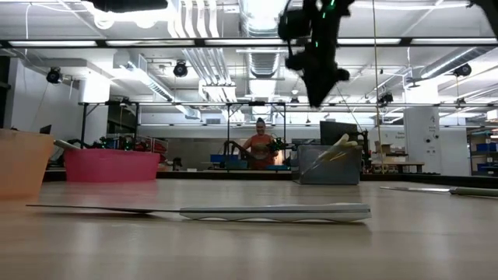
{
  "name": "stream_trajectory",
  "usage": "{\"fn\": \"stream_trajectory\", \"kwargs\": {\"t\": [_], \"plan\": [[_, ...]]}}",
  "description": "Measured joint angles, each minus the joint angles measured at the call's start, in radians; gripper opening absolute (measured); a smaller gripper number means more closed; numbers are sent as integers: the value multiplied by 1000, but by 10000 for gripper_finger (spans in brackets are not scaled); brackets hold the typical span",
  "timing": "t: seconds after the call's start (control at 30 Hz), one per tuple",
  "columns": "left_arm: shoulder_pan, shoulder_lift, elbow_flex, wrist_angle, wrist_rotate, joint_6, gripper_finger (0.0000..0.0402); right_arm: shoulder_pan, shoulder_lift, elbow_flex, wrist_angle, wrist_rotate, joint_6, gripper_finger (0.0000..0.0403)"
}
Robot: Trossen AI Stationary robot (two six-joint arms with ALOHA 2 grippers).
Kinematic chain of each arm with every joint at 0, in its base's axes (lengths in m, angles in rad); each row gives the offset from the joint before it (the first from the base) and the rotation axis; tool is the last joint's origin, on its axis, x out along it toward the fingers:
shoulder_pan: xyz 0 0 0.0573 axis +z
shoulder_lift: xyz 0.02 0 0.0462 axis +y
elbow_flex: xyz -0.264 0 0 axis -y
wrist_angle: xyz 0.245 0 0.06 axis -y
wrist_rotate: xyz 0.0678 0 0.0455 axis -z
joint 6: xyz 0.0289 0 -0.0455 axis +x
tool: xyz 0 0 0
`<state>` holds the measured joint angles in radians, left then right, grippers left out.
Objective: Sort silverware by color (type)
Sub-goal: Put the blue knife into the orange bin
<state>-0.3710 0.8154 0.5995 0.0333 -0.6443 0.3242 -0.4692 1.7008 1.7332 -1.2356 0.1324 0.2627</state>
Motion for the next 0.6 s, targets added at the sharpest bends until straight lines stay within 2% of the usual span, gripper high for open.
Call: {"fn": "stream_trajectory", "kwargs": {"t": [0.13, 0.27, 0.43, 0.6], "plan": [[0, 11, -5, -5, 1, -182, 0, 129, -138, -121, 231, 2, -39, 90], [-1, 57, -16, -9, 14, -373, 0, 270, -295, -334, 540, -1, -48, 81], [-2, 140, -17, -7, 132, -568, 0, 417, -432, -581, 892, 0, -98, 72], [-3, 247, -3, -7, 226, -752, 0, 513, -508, -742, 1083, 1, -133, 68]]}}
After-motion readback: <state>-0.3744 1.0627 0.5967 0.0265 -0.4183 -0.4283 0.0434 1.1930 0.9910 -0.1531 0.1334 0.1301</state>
